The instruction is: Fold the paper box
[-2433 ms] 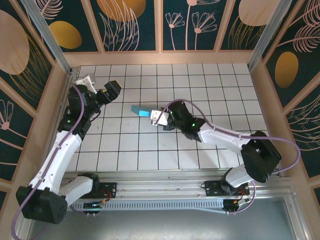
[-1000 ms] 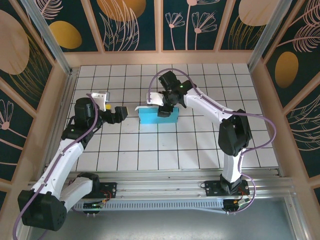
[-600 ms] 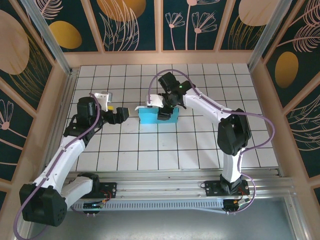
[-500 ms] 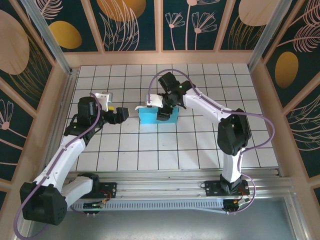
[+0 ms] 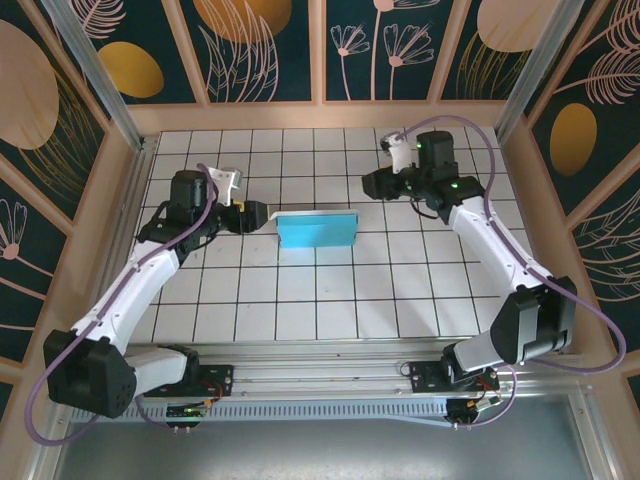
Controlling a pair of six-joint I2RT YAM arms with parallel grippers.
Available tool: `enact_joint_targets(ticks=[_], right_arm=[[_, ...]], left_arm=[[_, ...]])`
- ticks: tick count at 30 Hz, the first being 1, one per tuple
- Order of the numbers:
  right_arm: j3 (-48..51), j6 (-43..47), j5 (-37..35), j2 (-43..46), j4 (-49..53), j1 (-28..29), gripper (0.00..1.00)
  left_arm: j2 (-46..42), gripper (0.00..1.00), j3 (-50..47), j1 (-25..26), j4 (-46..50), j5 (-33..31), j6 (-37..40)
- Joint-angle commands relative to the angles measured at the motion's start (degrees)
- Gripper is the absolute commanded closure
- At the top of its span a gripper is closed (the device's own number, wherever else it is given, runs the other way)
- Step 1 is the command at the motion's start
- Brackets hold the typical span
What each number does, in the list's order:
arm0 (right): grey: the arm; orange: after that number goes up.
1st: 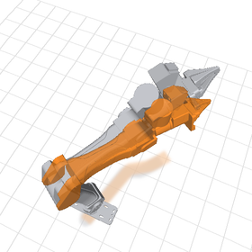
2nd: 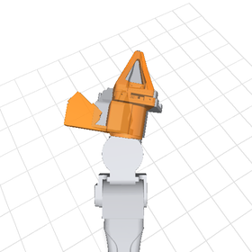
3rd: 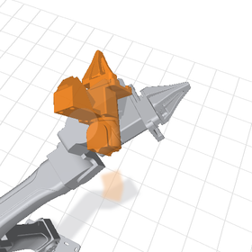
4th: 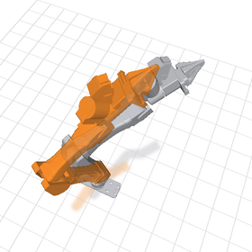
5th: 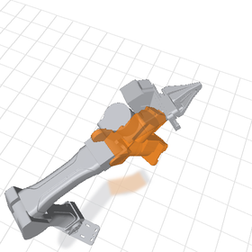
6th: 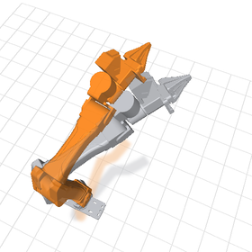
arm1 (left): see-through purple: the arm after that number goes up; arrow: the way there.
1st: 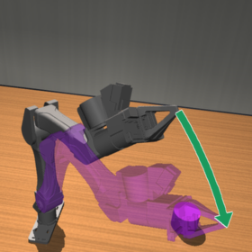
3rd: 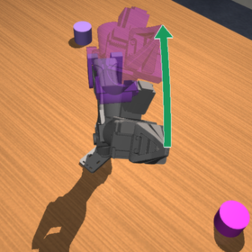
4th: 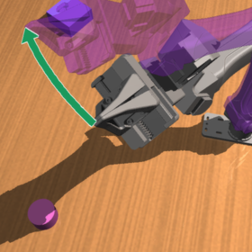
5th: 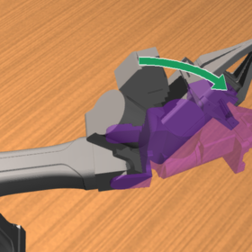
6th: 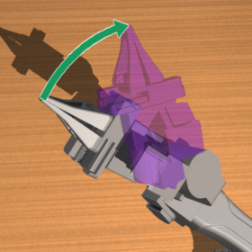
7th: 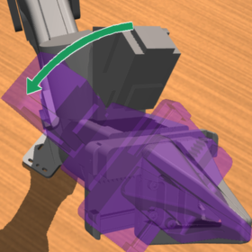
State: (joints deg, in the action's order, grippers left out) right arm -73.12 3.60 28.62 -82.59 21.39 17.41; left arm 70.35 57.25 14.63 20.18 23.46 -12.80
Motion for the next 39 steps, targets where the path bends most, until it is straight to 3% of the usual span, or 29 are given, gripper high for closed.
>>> enact_joint_targets(ticks=[1,4,11,19,30,39], right_arm=[[2.0,-8.6,12.7,-1.2,4.9,-1.1,0.49],[3.0,-7.1,13.6,-2.6,6.6,-1.1,0.49],[4.6,-6.5,12.5,-5.7,4.3,-1.0,0.54],[8.6,-5.5,12.6,-6.2,0.7,-1.0,0.57],[9.1,-6.8,12.8,-7.4,-3.8,-0.9,0.71],[9.9,-7.4,13.3,-8.1,-4.5,-0.4,0.73]], left_arm=[[3.4,0.23,4.2,0.0,8.9,-0.9,4.5],[5.5,0.22,5.7,0.0,10.8,-0.3,5.5],[8.2,0.21,3.3,0.0,5.3,6.5,2.0],[10.2,0.22,1.5,-0.1,1.3,5.1,0.6],[11.7,0.26,1.0,0.0,-0.9,5.3,-0.8],[12.2,0.26,0.9,-0.1,-1.8,5.8,-1.5]])
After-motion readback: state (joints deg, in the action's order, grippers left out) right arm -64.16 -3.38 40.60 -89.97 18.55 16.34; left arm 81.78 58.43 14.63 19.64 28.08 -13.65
